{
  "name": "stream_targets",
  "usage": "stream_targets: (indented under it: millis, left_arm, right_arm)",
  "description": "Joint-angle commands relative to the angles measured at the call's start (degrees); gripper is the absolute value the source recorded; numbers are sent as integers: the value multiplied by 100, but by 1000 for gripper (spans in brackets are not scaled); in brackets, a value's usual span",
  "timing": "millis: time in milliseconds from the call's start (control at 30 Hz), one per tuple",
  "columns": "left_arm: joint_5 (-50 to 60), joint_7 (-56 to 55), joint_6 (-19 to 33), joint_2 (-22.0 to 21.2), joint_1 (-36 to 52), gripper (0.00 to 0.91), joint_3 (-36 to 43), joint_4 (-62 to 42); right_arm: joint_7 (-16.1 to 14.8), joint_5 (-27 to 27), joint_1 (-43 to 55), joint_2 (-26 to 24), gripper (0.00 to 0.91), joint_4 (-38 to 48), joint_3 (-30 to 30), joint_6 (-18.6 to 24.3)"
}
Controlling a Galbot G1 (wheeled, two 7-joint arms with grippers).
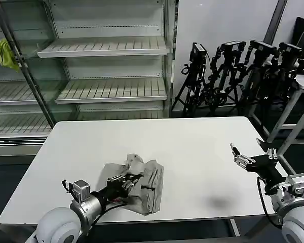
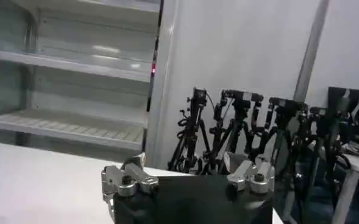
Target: Fold and organize the clothes.
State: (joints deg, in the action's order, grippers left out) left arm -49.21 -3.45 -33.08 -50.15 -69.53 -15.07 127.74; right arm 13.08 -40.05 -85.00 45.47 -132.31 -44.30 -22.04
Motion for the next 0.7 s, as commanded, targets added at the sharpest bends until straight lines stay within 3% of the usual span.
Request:
stream_targets:
  millis: [33,300,533,700]
  left_arm:
    - [64,9,0,-47,29,907,95,94]
    - [40,8,0,-39,-40,907,-123,253]
    - [60,-109,-2,245,-353,907,-1113,78]
    - [446,-201,0,225,-686,907,-1451,-358]
  right_arm:
    - [1,18,-29,33,907,-11,14,-4]
    - [-11,71,-84,97,907,-45,32,1]
    - [-35,68,-12,106,907,-21,119,36]
    - [-68,78,125,144,907,8,289,88]
